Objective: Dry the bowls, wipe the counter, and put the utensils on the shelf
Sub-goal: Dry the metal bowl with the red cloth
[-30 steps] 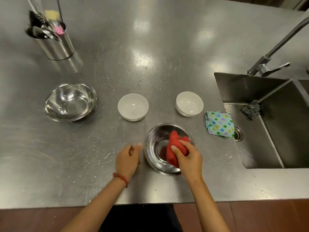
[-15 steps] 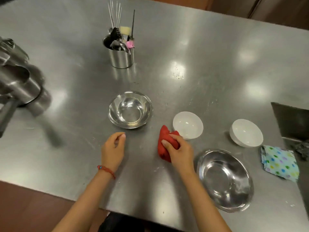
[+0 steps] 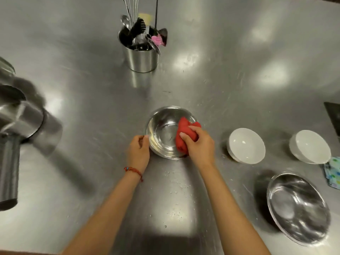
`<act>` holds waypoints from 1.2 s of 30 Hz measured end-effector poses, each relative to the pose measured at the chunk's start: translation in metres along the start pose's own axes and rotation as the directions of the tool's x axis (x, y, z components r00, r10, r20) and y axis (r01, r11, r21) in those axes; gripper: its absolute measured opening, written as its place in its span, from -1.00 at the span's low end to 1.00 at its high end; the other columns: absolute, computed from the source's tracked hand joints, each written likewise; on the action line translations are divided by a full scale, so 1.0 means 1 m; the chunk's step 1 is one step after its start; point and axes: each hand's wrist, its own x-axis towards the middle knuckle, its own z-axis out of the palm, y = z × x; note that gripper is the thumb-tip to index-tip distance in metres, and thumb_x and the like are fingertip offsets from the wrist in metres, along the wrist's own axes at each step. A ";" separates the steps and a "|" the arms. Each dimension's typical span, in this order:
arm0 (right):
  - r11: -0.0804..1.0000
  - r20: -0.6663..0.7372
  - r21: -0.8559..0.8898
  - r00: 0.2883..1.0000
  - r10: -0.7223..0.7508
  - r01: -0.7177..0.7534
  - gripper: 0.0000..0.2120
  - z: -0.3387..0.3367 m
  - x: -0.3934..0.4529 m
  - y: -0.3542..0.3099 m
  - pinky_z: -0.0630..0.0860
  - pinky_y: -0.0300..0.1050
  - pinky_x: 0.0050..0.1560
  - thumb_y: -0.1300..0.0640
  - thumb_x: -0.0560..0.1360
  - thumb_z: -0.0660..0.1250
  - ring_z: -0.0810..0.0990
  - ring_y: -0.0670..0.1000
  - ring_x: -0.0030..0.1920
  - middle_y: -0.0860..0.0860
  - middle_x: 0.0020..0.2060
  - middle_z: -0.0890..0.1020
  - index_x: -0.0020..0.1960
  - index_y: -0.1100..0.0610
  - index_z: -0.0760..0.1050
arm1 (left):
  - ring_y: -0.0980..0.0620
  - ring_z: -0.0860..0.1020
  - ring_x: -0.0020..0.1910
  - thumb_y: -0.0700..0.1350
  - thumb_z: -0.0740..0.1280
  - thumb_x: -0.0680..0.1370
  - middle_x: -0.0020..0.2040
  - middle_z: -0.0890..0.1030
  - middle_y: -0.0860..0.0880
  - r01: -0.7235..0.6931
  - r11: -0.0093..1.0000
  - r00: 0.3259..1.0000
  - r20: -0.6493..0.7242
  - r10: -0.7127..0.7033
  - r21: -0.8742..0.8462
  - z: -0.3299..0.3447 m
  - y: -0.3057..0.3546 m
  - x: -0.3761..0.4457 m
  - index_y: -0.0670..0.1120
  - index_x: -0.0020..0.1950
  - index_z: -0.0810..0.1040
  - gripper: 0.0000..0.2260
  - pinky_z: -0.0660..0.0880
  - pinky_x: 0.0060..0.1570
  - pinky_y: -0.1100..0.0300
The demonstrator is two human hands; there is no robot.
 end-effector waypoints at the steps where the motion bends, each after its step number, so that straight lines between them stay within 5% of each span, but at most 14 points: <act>1: 0.998 0.032 -0.063 0.999 -0.015 0.017 -0.65 0.006 0.007 -0.003 0.36 -0.18 0.09 -0.03 0.42 0.38 0.52 0.08 0.09 0.09 0.12 0.57 0.18 0.04 0.51 | -0.25 0.56 -0.13 0.02 0.22 0.54 -0.27 0.53 -0.06 0.026 1.000 1.000 0.004 -0.025 -0.012 0.003 0.001 0.004 0.00 -0.25 0.41 -0.81 0.54 -0.10 -0.21; 4: 0.939 0.185 -0.336 0.983 -0.010 0.073 -0.63 0.025 0.021 -0.006 0.40 -0.03 0.15 0.01 0.47 0.33 0.49 0.18 0.12 0.17 0.15 0.48 0.24 0.10 0.45 | -0.30 0.53 -0.26 0.00 0.21 0.55 -0.32 0.49 -0.18 0.047 0.998 0.998 -0.047 -0.048 -0.029 0.013 0.005 0.014 -0.02 -0.34 0.31 -0.72 0.52 -0.19 -0.23; 6: 0.885 0.281 -0.453 0.959 0.026 0.108 -0.63 0.035 0.024 -0.004 0.41 0.00 0.14 0.02 0.48 0.31 0.49 0.19 0.12 0.18 0.16 0.47 0.24 0.13 0.44 | -0.15 0.42 -0.38 -0.07 0.21 0.57 -0.43 0.40 -0.06 -0.011 1.000 0.995 -0.095 0.010 -0.010 0.018 0.008 0.016 -0.02 -0.40 0.26 -0.67 0.44 -0.29 -0.08; 10: 0.940 0.431 -0.287 0.901 -0.043 0.182 -0.75 0.050 0.026 -0.009 0.39 -0.15 0.08 0.07 0.44 0.36 0.53 0.11 0.05 0.10 0.07 0.56 0.10 0.08 0.54 | -0.02 0.29 -0.39 -0.15 0.16 0.59 -0.46 0.31 0.03 -0.069 0.996 0.994 -0.086 0.073 0.047 0.024 0.004 0.019 -0.03 -0.43 0.22 -0.63 0.26 -0.32 0.09; 12: 0.950 0.421 -0.228 0.901 -0.103 0.215 -0.77 0.059 0.029 -0.015 0.33 -0.28 -0.02 0.10 0.46 0.32 0.52 0.09 0.02 0.09 0.03 0.55 0.11 0.08 0.53 | 0.04 0.27 -0.43 -0.15 0.15 0.59 -0.46 0.30 0.04 -0.067 0.996 0.995 -0.075 0.071 0.059 0.024 0.002 0.020 -0.04 -0.43 0.22 -0.62 0.23 -0.36 0.12; 14: 0.941 0.362 -0.253 0.924 -0.123 0.224 -0.73 0.066 0.037 -0.019 0.36 -0.19 0.00 0.07 0.50 0.27 0.50 0.13 0.05 0.12 0.09 0.50 0.18 0.11 0.48 | 0.08 0.25 -0.45 -0.14 0.16 0.59 -0.47 0.29 0.03 -0.064 0.997 0.994 -0.081 0.067 0.043 0.024 0.001 0.020 -0.05 -0.43 0.22 -0.63 0.25 -0.43 0.23; 16: 0.871 0.295 -0.428 0.948 -0.117 0.241 -0.70 0.065 0.047 -0.020 0.42 0.02 0.02 0.05 0.55 0.20 0.44 0.18 0.13 0.17 0.14 0.45 0.23 0.16 0.40 | 0.11 0.24 -0.46 -0.15 0.17 0.59 -0.47 0.28 0.04 -0.074 0.997 0.992 -0.105 0.077 0.028 0.024 0.001 0.019 -0.04 -0.44 0.21 -0.62 0.24 -0.47 0.33; 20: 0.709 0.272 -0.661 0.959 -0.082 0.248 -0.70 0.040 0.047 -0.008 0.44 0.04 0.04 0.08 0.56 0.19 0.44 0.22 0.15 0.20 0.12 0.47 0.21 0.23 0.39 | 0.13 0.22 -0.49 -0.17 0.18 0.58 -0.49 0.26 0.04 -0.083 0.997 0.985 -0.152 0.081 -0.005 0.025 0.001 0.017 -0.03 -0.45 0.21 -0.60 0.25 -0.50 0.39; 26: 0.972 0.535 -0.199 0.845 0.002 0.124 -0.82 0.037 0.023 -0.013 0.40 -0.28 -0.02 0.08 0.39 0.42 0.59 0.05 -0.06 0.07 -0.08 0.67 -0.03 0.10 0.62 | 0.13 0.24 -0.47 -0.20 0.17 0.58 -0.48 0.27 0.04 -0.075 0.997 0.986 -0.148 0.070 -0.029 0.031 0.001 0.010 -0.03 -0.45 0.22 -0.61 0.23 -0.48 0.33; 29: 0.993 0.390 -0.071 0.919 -0.060 0.095 -0.89 0.058 0.024 -0.023 0.41 -0.25 -0.04 0.07 0.41 0.39 0.54 -0.04 -0.17 0.02 -0.17 0.67 -0.10 0.05 0.63 | 0.11 0.27 -0.46 -0.16 0.15 0.59 -0.47 0.31 0.04 -0.053 0.997 0.994 -0.102 0.047 -0.050 0.027 -0.001 0.010 -0.02 -0.44 0.27 -0.63 0.25 -0.44 0.25; 33: 0.998 0.228 -0.063 0.974 0.019 -0.005 -0.82 0.070 0.038 -0.024 0.47 -0.08 0.06 0.02 0.43 0.37 0.57 0.06 -0.04 0.05 -0.03 0.66 -0.01 0.05 0.60 | 0.10 0.25 -0.46 -0.16 0.15 0.59 -0.47 0.29 0.03 -0.065 0.996 0.992 -0.116 0.057 -0.065 0.027 0.000 0.007 -0.04 -0.44 0.25 -0.62 0.25 -0.42 0.20; 36: 0.999 0.282 -0.030 0.959 -0.018 0.028 -0.83 0.067 0.030 -0.017 0.36 -0.44 -0.13 0.02 0.42 0.38 0.54 -0.04 -0.17 0.04 -0.14 0.68 -0.03 0.04 0.62 | 0.11 0.28 -0.45 -0.15 0.14 0.59 -0.46 0.32 0.03 -0.046 0.995 0.989 -0.145 0.033 -0.083 0.030 0.001 0.007 -0.04 -0.43 0.28 -0.63 0.27 -0.42 0.23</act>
